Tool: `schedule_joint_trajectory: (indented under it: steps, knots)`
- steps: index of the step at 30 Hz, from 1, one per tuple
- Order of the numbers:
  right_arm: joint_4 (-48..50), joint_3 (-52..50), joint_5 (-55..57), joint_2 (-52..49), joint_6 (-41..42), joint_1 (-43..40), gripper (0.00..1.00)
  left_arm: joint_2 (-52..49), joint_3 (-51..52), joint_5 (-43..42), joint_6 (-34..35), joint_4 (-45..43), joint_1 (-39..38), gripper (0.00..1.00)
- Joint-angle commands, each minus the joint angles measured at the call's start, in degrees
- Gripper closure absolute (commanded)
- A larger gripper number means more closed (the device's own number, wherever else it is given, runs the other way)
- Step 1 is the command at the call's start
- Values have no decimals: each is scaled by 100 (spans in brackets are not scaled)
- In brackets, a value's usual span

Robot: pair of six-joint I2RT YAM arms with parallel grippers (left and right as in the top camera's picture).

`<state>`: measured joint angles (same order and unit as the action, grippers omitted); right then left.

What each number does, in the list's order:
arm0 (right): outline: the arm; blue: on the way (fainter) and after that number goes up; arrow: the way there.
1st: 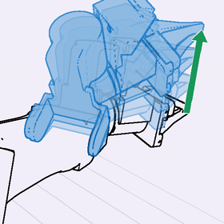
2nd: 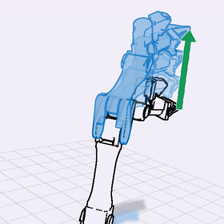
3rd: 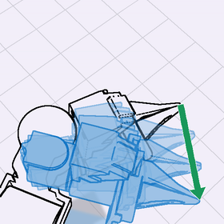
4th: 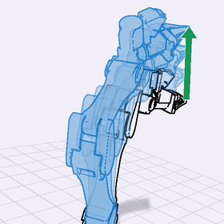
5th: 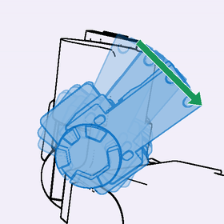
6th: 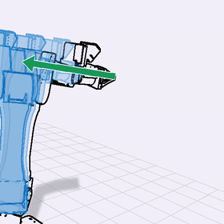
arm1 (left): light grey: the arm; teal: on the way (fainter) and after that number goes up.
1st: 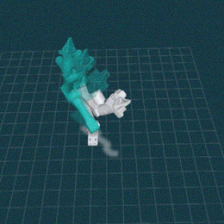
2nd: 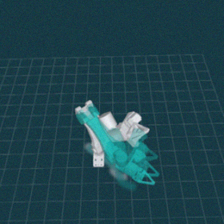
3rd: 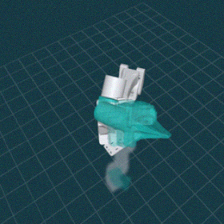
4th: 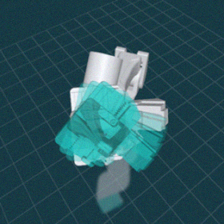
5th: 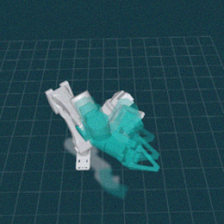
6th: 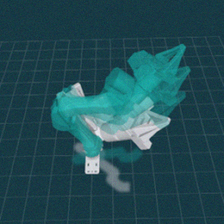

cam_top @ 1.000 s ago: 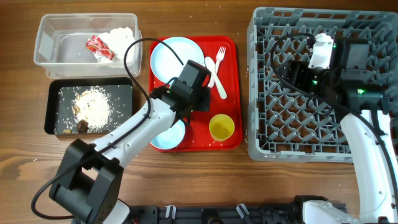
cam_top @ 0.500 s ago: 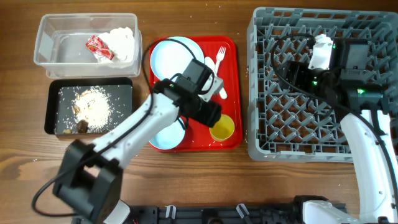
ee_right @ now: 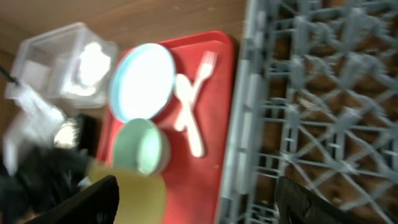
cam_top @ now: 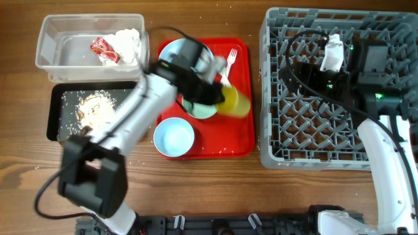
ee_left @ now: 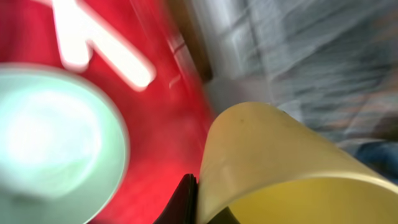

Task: Sort waste into correct bins and load items into the dishwasher rack
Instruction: 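Grasp the yellow cup with the left gripper and lift it, then hand the yellow cup from the left gripper to the right gripper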

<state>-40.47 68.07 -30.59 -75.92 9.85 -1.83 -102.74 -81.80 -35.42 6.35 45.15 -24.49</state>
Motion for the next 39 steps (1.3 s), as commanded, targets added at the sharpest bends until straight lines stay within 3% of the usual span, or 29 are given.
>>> schedule_joint_trajectory:
  steps: [1,4,6,8,12,20,27,28,31,35,39]
  knots:
    - [457,81,-1390,-201,76,278,18,234,-271,-3171,439,-291,1040,96]
    - [1364,81,-2396,-483,83,671,18,234,-271,-4771,527,-645,1644,96]
    - [2605,81,-3195,-804,315,1049,17,234,-271,-5407,616,-660,1832,96]
    - [3604,81,-3709,-951,654,1200,14,234,-271,-5416,619,-660,1801,96]
    - [4699,81,-4024,-970,881,1469,9,234,-269,-5480,660,-660,1746,96]
    - [4704,81,-4240,-992,815,1705,10,234,-271,-5493,787,-682,1735,96]
    - [4784,81,-4234,-1115,684,1862,32,234,-271,-5493,785,-682,1735,95]
    - [4815,81,-4234,-1115,688,1862,33,234,-269,-5490,782,-682,1735,91]
    - [5034,81,-4203,-1113,1062,1674,41,234,-269,-5477,782,-682,1738,61]
    - [4913,81,-3945,-1108,1685,1023,47,234,-269,-5132,778,-684,1738,52]
    - [3150,83,-2780,-876,1526,415,48,234,-269,-3536,778,-682,1738,47]
